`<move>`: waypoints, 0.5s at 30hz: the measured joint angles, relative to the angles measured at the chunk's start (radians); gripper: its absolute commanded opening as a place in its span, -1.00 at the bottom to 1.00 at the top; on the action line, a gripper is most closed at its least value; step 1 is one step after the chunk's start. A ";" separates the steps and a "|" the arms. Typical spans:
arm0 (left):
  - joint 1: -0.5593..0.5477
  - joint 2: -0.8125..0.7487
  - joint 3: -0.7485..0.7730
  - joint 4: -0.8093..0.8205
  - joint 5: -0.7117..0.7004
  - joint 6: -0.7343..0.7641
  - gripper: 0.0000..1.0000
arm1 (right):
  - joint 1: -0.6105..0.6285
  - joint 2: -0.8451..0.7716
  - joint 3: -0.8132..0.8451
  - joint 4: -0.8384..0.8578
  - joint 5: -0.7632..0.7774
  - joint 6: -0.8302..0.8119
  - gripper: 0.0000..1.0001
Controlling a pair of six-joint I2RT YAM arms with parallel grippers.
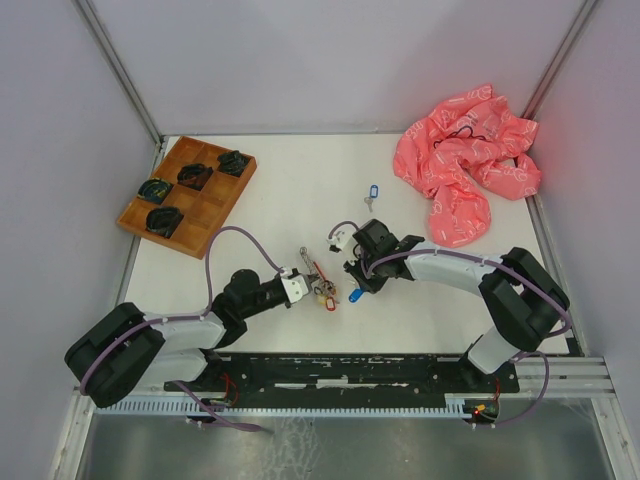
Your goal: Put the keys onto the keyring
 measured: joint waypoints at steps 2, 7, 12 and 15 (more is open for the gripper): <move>0.000 0.000 0.000 0.000 0.000 0.000 -0.95 | 0.000 0.000 0.002 0.000 0.000 0.000 -0.67; 0.000 0.000 0.000 0.000 0.000 0.000 -0.95 | 0.000 0.004 0.010 -0.003 0.000 0.000 -0.69; 0.000 0.000 0.000 0.000 0.000 0.000 -0.95 | 0.000 0.016 0.017 -0.010 -0.002 0.000 -0.71; 0.000 0.000 0.000 0.000 0.000 0.000 -0.95 | 0.000 0.023 0.020 -0.013 -0.003 0.000 -0.77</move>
